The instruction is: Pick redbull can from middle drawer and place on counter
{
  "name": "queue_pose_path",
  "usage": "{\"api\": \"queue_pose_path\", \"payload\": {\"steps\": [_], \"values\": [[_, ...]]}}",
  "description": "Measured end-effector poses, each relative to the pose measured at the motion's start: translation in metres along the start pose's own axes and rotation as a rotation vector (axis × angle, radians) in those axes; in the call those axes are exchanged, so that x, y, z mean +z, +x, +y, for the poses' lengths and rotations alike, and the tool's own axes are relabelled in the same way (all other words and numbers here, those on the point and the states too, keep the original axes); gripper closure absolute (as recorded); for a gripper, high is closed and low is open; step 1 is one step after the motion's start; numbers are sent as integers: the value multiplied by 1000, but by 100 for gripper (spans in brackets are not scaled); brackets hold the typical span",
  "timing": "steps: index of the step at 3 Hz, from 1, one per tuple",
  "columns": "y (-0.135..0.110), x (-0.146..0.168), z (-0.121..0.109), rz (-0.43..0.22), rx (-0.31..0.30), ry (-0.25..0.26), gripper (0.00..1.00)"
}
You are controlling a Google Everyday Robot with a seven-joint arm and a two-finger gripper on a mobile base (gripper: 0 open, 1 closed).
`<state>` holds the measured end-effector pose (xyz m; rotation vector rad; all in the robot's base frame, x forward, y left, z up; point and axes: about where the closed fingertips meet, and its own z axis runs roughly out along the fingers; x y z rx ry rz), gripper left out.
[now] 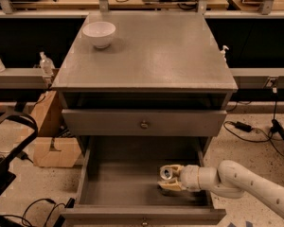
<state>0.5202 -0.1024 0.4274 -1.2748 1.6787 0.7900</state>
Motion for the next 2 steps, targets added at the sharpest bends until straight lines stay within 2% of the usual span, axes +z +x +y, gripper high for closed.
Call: {"api": "queue_pose_path", "payload": {"steps": [1,2], "values": [[-46,-30,-7,-65,45,-9,88],[-124,-82,-23,-105,76,-31,100]]}}
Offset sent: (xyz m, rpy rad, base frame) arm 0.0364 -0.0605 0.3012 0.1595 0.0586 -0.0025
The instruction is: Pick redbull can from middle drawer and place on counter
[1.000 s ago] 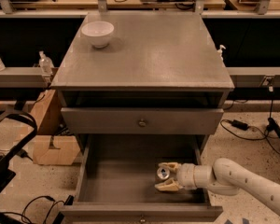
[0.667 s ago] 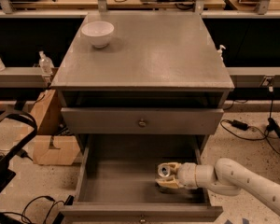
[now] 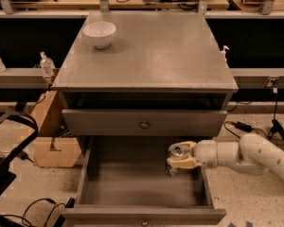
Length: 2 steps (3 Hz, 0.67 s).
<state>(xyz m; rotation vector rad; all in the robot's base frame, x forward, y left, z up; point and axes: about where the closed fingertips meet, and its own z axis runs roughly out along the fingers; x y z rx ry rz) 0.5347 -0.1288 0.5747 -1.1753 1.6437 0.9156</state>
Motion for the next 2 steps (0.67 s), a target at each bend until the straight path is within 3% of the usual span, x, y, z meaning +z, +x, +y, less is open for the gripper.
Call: {"api": "queue_pose_path", "payload": {"steps": [2], "values": [[-189,-82,-37,71,-2,27,100]]}}
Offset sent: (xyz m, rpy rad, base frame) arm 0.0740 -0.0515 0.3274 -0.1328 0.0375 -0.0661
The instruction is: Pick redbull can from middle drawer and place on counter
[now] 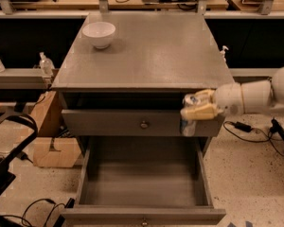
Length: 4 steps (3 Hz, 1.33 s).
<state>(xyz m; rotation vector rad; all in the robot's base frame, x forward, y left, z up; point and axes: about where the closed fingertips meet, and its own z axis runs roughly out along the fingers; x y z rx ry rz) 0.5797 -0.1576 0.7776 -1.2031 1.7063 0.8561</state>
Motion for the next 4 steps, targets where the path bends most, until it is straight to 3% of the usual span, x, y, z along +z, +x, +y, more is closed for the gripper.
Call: {"api": "queue_pose_path", "payload": {"steps": [1,2,3,4], "values": [[-71,-33,-20,43,15,26,100],[-122,-56,-41,45,36,79,100],[-159,-74,-64,-19,34,193,100],[-173,-68,-84,-67,-39,270,100]]}}
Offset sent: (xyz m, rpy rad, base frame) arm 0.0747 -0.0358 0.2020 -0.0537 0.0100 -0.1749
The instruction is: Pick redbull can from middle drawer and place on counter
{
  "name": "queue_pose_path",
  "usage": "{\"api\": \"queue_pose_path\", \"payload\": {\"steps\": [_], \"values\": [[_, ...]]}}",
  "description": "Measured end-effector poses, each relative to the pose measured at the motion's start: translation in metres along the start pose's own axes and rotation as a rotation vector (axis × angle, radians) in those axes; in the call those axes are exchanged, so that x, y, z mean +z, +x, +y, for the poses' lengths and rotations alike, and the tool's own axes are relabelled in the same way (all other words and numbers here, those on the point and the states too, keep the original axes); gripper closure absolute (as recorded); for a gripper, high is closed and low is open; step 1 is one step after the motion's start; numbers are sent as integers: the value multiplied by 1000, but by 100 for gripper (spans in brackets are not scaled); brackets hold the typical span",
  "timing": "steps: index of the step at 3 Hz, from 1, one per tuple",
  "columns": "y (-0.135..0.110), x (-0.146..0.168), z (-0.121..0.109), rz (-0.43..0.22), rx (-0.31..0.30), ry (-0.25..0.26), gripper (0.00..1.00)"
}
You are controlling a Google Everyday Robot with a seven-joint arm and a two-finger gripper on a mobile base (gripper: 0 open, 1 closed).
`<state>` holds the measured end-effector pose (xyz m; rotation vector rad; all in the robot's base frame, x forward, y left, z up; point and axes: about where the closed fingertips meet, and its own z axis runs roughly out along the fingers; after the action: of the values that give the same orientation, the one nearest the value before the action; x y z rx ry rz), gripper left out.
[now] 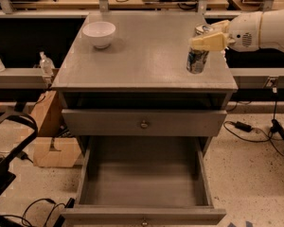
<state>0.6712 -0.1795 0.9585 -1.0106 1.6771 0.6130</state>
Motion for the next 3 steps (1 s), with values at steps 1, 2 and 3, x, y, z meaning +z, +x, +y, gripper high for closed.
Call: {"api": "queue_pose_path", "payload": {"steps": [1,2,3], "values": [[6,26,-10,-23,-66,54,100],[23,49,-19,-3,-101,102,100],[52,64,-30,18,-64,123,86]]}}
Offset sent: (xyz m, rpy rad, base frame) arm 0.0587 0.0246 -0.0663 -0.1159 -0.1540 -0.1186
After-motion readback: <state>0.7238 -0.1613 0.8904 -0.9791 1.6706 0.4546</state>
